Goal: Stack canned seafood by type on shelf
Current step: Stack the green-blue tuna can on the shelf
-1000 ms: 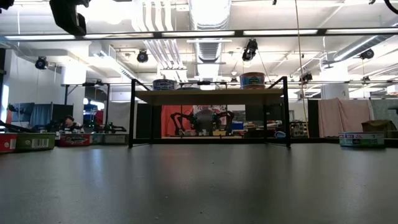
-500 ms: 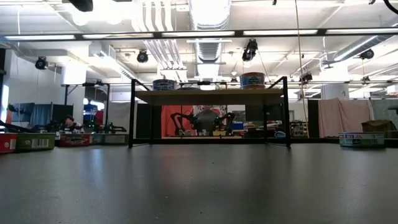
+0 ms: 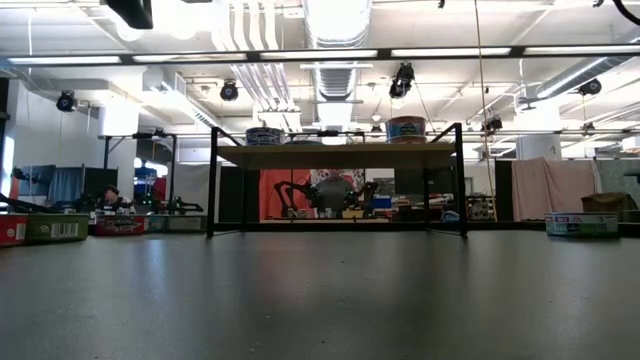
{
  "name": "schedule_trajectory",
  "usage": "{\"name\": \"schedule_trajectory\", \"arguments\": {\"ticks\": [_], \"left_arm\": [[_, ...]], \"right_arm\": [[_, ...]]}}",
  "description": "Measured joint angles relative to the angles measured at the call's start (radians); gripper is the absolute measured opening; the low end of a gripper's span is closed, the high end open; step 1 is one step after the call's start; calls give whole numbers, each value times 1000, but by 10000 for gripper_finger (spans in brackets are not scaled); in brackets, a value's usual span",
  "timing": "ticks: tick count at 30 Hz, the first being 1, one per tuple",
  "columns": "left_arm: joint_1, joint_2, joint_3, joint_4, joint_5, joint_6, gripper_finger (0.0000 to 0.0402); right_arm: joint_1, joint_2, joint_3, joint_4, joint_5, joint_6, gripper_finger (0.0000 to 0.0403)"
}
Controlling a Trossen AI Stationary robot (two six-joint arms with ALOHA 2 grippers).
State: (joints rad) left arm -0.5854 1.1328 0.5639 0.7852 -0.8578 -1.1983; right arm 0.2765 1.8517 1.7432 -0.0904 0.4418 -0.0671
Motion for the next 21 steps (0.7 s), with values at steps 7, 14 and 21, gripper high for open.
{"name": "schedule_trajectory", "arguments": {"ticks": [7, 14, 21], "left_arm": [[3, 0, -1, 6, -9, 10, 111], [7, 0, -1, 10, -9, 21, 102], [8, 3, -4, 69, -22, 125, 102]], "right_arm": [[-1, -13, 0, -8, -5, -29, 400], [0, -24, 0, -17, -4, -64, 400], [-1, -49, 6, -109, -2, -77, 399]]}}
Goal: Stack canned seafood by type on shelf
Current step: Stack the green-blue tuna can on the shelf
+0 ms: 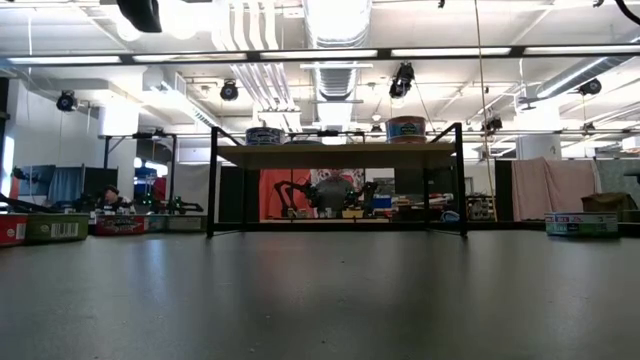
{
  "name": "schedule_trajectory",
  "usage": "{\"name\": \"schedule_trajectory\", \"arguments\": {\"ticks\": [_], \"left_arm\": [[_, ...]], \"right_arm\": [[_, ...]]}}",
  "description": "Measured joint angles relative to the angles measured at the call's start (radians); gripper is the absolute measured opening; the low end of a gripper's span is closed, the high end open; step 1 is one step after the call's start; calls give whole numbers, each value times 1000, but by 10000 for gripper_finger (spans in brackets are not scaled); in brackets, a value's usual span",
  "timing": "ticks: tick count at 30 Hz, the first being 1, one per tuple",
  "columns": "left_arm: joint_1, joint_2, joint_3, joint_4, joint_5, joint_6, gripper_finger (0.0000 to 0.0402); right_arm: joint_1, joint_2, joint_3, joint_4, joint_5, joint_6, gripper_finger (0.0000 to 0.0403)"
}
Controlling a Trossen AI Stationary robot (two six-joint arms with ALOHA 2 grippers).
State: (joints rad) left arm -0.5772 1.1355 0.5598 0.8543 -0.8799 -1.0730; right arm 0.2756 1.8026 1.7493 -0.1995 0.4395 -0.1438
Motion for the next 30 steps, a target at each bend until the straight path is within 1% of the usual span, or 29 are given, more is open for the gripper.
{"name": "schedule_trajectory", "arguments": {"ticks": [5, 10, 12, 14, 16, 21, 23, 25, 30], "left_arm": [[0, -1, -2, 4, -31, 7, 102], [0, -1, -2, 14, -26, 5, 102], [1, -2, -2, 17, 2, -7, 102], [4, -2, -2, 21, 39, -20, 102], [4, 3, -2, 29, 51, -45, 102], [2, 21, 7, 37, 51, -56, 102], [1, 29, 23, 46, 67, -56, 102], [1, 42, 40, 43, 94, -55, 102], [1, 81, 96, 45, 121, -43, 102]], "right_arm": [[2, -36, 4, -54, 4, -6, 399], [2, -60, 2, -114, 22, -7, 399], [1, -64, 2, -110, 32, -7, 399], [1, -61, 2, -96, 27, -11, 400], [1, -45, 2, -44, 17, -14, 400], [-2, -6, -2, 84, -79, -52, 400], [-3, 4, -2, 123, -82, -60, 400], [-5, 12, -1, 125, -82, -59, 400], [-8, 17, -1, 145, -100, -82, 401]]}}
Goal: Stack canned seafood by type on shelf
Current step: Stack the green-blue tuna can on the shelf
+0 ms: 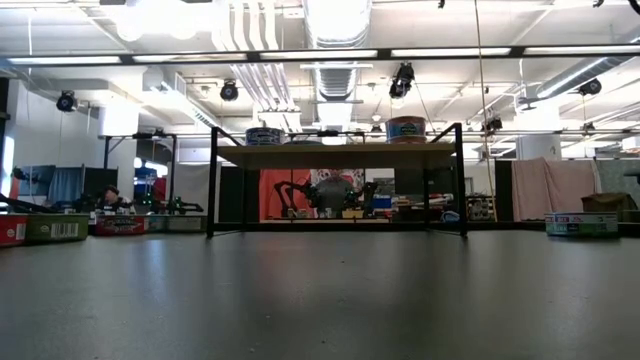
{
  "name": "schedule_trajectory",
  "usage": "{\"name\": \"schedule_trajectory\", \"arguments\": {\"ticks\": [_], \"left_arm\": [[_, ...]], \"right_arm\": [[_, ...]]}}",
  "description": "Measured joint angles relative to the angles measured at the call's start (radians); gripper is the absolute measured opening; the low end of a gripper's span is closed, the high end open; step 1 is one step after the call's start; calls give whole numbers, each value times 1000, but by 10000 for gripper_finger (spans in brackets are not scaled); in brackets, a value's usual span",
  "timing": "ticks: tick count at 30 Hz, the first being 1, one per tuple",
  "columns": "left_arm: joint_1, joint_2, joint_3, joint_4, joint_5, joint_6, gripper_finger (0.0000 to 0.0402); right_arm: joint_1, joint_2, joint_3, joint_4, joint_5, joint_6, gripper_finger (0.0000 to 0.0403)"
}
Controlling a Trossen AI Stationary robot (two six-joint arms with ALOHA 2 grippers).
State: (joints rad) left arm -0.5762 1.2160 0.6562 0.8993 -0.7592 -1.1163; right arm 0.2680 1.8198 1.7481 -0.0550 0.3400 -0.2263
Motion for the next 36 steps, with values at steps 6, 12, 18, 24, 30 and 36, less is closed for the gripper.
{"name": "schedule_trajectory", "arguments": {"ticks": [6, 12, 18, 24, 30, 36], "left_arm": [[0, 42, 48, 3, 17, 23, 102], [2, 39, 59, -12, 28, 55, 102], [3, 39, 56, -17, 29, 49, 102], [3, 38, 55, -16, 30, 45, 102], [3, 19, 48, -18, 40, 58, 105], [3, -26, 37, -82, -3, 157, 181]], "right_arm": [[0, 1, 0, 4, -12, -32, 401], [-2, 3, 0, -20, -14, -34, 401], [-2, 3, 0, -50, -10, -12, 400], [-2, 3, 0, -73, -2, 23, 390], [-2, 2, 0, -71, 41, 26, 371], [-6, -7, 1, -54, 71, 76, 368]]}}
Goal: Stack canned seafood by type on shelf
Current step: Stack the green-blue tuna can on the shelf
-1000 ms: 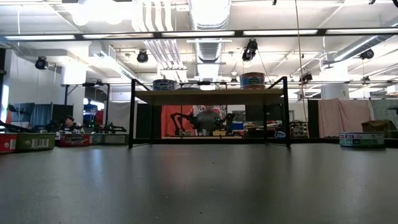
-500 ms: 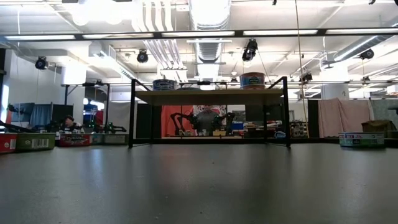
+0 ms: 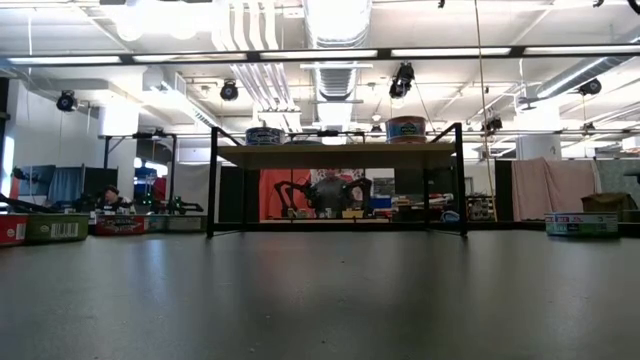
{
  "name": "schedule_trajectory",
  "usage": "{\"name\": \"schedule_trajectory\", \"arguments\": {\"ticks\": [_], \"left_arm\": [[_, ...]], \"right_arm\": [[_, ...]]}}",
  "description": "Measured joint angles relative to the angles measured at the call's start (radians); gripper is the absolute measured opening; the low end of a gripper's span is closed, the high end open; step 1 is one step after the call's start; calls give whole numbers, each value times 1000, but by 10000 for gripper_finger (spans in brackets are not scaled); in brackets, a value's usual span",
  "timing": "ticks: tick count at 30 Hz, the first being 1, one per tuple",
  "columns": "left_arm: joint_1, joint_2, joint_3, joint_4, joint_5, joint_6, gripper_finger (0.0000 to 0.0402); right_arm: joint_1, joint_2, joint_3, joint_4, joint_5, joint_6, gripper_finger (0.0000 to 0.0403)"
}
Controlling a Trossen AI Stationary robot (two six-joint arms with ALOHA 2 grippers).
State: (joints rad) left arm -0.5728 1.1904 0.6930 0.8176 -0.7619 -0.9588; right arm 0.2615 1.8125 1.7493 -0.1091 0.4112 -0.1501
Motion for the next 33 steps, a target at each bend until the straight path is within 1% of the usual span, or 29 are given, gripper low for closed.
{"name": "schedule_trajectory", "arguments": {"ticks": [2, 8, 11, 13, 15, 18, 23, 27, 33], "left_arm": [[0, -31, 2, -36, 20, 14, 210], [1, -132, 11, -220, 5, 33, 292], [0, -187, 14, -266, 2, 73, 323], [-1, -229, 16, -300, -5, 91, 337], [-1, -274, 16, -355, -23, 91, 343], [-1, -343, 18, -490, -69, 64, 346], [5, -464, 17, -695, -135, 51, 346], [26, -566, 15, -870, -143, 49, 346], [64, -702, 15, -1083, -149, 32, 340]], "right_arm": [[0, -5, 1, 3, -8, 1, 365], [-3, -19, -1, -9, -5, -8, 361], [-9, -35, -2, -34, 15, -15, 360], [-15, -47, -2, -42, 18, -3, 357], [-22, -64, -7, -67, 17, 19, 355], [-43, -98, -9, -80, 14, 53, 354], [-117, -174, -3, -94, 15, 91, 346], [-190, -182, -4, -145, 14, 115, 314], [-322, -179, -3, -270, 8, 157, 246]]}}
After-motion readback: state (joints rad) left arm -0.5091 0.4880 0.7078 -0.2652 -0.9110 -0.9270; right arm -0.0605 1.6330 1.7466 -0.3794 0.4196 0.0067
